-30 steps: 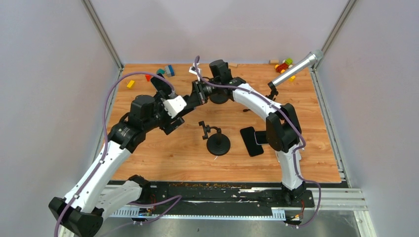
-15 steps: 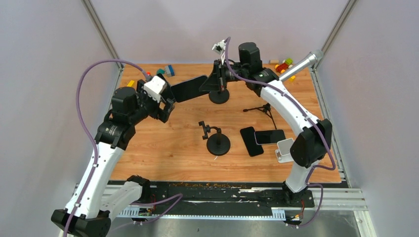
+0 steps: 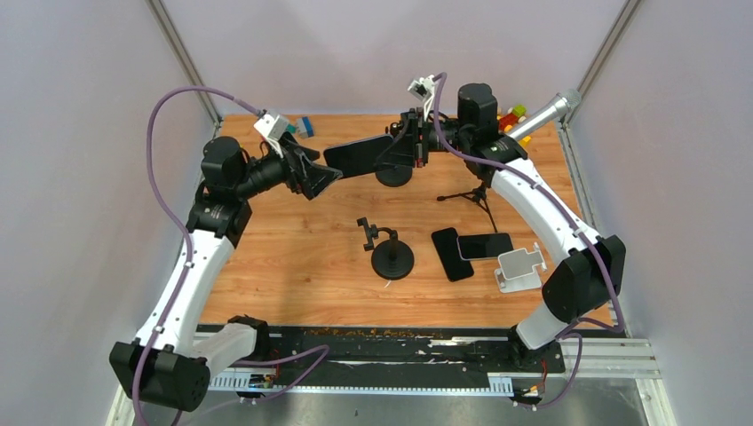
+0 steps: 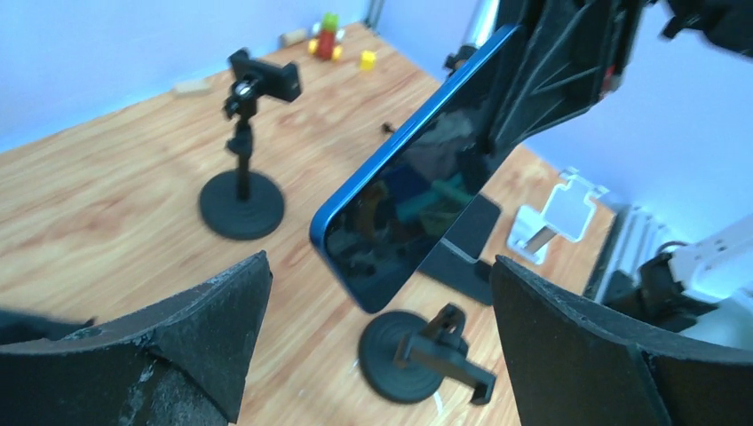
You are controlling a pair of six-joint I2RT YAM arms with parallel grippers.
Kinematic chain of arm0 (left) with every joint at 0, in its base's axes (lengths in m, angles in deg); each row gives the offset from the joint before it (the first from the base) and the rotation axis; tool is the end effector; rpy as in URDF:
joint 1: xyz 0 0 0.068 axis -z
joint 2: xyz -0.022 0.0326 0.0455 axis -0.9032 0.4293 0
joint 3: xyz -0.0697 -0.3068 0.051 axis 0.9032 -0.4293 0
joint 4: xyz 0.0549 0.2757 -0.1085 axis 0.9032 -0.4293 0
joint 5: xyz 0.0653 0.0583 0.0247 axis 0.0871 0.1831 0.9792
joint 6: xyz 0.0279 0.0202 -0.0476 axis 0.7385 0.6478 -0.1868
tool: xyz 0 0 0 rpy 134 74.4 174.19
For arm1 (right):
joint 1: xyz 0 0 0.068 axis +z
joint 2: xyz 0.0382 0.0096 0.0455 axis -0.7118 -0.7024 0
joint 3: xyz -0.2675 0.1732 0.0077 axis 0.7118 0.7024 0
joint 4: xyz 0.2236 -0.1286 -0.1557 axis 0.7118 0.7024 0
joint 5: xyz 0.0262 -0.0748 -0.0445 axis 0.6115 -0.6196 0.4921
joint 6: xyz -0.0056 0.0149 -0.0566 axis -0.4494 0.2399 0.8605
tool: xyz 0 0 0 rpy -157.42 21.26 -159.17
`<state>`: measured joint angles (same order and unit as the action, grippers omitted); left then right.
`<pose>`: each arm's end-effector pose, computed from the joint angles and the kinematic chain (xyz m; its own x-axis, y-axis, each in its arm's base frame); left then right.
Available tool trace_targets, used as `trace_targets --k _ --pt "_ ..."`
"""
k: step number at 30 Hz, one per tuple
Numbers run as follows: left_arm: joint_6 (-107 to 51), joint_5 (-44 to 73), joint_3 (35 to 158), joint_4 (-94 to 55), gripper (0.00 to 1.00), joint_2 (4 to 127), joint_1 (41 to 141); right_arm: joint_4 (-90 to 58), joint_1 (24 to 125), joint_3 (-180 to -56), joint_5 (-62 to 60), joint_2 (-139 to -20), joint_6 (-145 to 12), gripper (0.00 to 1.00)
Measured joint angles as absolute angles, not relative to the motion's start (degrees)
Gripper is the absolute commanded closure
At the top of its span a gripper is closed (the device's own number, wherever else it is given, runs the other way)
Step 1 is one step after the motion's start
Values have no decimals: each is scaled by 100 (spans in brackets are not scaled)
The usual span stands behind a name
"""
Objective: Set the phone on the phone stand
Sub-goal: Pick up the phone at the center of the board.
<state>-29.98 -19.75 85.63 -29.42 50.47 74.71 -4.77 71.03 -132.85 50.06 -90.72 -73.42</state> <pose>0.2450 -0.0731 0.4401 -0.2912 -0.1290 -0.9479 0.7442 0.5921 -0.3092 0.3572 0.2121 0.4532 -0.4384 -0.0733 -0.8958 -0.8948 0.1289 0.4274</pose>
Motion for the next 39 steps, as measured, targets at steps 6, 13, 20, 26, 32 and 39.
trace_targets --k 6,13,20,26,32,39 --pt "-4487 -2670 8192 -1279 15 5508 7460 -1108 6943 -12828 5154 -8921 -7745 100" --pt "-5997 -3089 7626 507 27 5973 7460 -2155 6817 -12474 5392 -8886 -8442 100" --pt "-6972 -3306 7385 1879 44 6161 7482 -2815 6803 -12299 5502 -8886 -8960 100" --pt "-7133 -3354 7328 2290 61 6159 7584 -3246 6803 -12177 5604 -8886 -9272 100" --pt "-7168 -3395 7317 2301 95 6161 7608 -3714 6790 -12011 5764 -8886 -9565 100" --pt "-7203 -3568 7317 2388 100 6159 7639 -3792 6768 -11855 5847 -8838 -9454 69"
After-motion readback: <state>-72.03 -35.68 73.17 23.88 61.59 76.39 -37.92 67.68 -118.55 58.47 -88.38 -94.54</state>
